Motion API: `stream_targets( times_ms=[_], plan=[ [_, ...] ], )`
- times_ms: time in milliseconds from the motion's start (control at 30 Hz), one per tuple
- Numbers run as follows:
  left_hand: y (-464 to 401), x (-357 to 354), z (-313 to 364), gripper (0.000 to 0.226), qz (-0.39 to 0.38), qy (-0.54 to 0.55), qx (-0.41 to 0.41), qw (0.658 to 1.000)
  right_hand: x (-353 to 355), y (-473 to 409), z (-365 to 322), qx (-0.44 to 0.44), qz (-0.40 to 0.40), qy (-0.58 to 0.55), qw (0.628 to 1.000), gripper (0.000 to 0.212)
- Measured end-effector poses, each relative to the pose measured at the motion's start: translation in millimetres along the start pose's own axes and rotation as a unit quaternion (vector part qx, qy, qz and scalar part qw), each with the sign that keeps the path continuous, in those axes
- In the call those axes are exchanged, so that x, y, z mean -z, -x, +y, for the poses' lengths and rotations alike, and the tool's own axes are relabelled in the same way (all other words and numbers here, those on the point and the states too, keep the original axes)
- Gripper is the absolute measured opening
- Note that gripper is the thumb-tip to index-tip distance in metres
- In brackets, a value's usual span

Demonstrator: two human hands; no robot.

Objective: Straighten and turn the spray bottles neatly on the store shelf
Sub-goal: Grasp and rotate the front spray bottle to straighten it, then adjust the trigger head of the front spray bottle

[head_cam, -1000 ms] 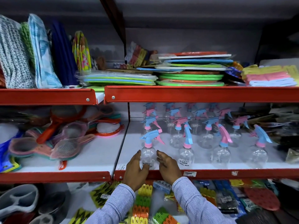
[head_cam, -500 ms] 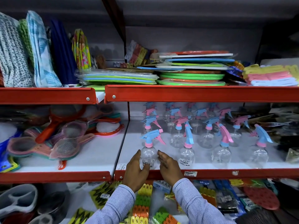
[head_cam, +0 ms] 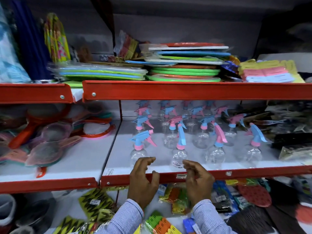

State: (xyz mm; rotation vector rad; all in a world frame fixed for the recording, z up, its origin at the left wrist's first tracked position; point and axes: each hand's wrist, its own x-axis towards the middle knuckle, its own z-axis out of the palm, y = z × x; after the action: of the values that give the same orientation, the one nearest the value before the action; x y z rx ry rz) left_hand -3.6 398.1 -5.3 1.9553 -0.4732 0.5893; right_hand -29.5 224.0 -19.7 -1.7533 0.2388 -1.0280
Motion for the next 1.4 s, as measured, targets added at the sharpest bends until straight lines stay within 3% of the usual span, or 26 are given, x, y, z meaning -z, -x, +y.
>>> stream_targets(
  times_ms=[100,200,300,500,967,1400],
  plan=[
    [-4.0,-28.2,12.6,0.042,-0.030,-0.009,0.022,0.999,11.7,-25.5,13.5,-0.023,0.006,0.001,1.000,0.040],
    [-8.3,-50.0,25.0,0.047,-0.043,-0.001,0.061,0.997,10.8,-52.3,26.2,-0.052,-0.126,0.009,0.991,0.048],
    [-9.5,-69.8,37.0,0.045,-0.031,-0.008,0.103,0.994,8.0,-72.6,32.0,-0.091,-0.270,0.011,0.958,0.063],
    [1.9,-94.6,57.3,0.040,-0.020,-0.063,0.100,0.993,6.1,-92.3,33.6,-0.097,-0.417,0.032,0.903,0.075],
    [-11.1,-93.6,49.5,0.058,-0.040,-0.079,0.125,0.988,27.3,-72.9,30.7,-0.113,-0.348,-0.017,0.931,0.051],
    [-16.1,-92.4,46.2,0.063,-0.072,-0.069,0.126,0.987,29.3,-68.1,29.0,-0.096,-0.332,-0.007,0.938,0.047]
  ],
)
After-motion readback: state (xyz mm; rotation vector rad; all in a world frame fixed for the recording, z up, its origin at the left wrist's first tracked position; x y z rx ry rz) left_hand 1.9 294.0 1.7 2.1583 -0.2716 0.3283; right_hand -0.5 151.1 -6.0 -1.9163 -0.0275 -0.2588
